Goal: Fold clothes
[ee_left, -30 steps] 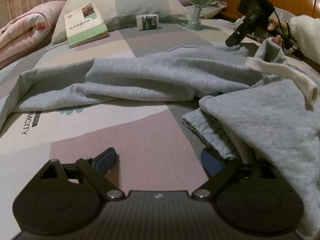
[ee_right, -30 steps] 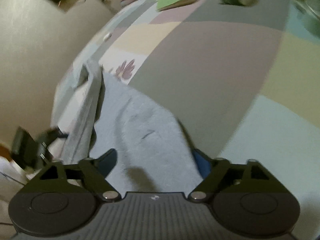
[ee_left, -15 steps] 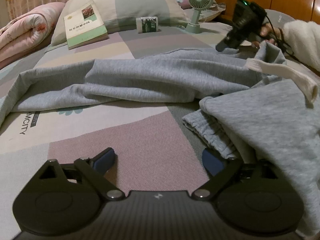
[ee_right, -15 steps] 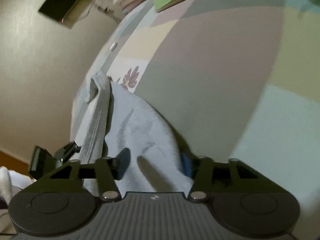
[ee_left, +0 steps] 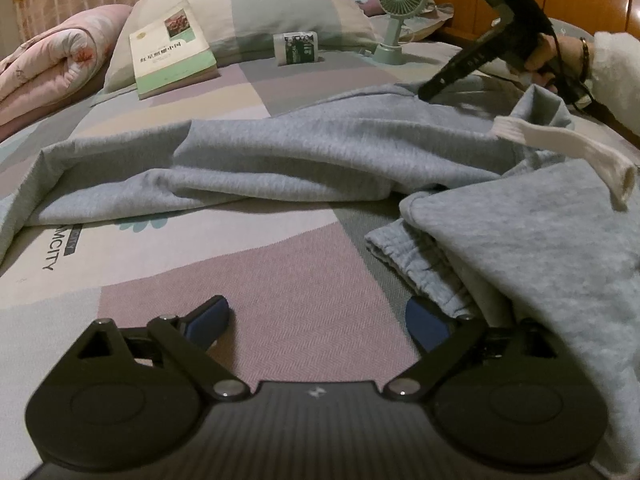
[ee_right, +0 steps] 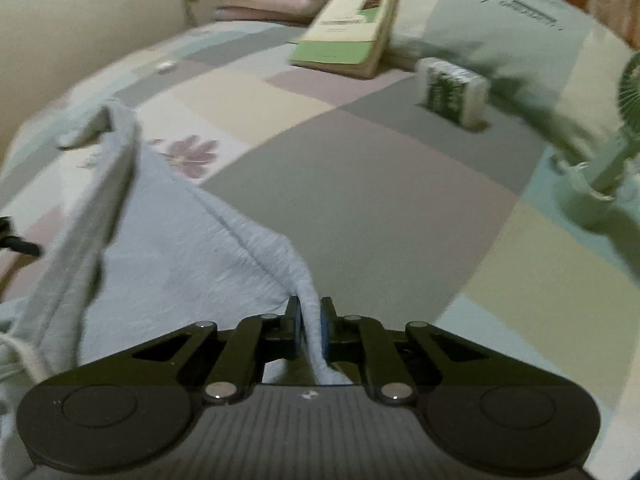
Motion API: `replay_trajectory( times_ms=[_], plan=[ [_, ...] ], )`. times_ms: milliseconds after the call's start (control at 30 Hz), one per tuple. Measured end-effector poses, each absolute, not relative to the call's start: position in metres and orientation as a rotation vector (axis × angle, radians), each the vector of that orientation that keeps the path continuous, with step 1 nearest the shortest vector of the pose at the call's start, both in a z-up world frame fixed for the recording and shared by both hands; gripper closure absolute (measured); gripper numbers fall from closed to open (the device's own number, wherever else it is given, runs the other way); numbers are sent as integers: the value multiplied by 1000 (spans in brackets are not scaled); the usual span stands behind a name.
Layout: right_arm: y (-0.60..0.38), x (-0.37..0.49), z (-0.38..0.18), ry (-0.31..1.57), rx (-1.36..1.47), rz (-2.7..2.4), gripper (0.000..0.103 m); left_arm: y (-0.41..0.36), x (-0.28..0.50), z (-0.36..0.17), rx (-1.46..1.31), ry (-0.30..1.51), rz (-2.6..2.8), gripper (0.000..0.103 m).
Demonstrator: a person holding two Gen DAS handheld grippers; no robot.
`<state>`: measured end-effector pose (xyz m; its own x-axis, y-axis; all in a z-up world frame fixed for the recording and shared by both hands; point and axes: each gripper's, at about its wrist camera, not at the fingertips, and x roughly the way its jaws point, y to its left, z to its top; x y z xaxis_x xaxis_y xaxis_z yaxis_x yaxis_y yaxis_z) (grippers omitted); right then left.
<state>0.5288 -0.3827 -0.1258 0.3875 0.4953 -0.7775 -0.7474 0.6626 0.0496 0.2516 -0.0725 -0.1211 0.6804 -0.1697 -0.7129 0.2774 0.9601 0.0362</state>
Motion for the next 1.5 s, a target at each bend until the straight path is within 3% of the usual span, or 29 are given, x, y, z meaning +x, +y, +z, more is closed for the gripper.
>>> replay_trajectory(
  times_ms=[67,267,567,767,933,1200,1500],
  plan=[
    [-382,536,-125,845,-345,742,101,-71,251,-121,145,784,-253,7],
    [-410,564,-116,856,-195,635,101,-69,250,-121,144,782,-261,7],
    [-399,527,-108,911,-251,659,91,-65,251,-121,142,794,-264,7],
    [-404,472,-78,911,-203,634,71,-51,252,-114,152,822,-210,9],
    [-389,393,-42,844,-192,680,46,-40,241,-98,163,811,-196,9],
    [-349,269,-22,799,-149,714,41,-29,207,-72,184,772,-228,9],
    [-302,184,-61,819,35,640,36,-8,165,-56,165,770,-278,9]
  ],
)
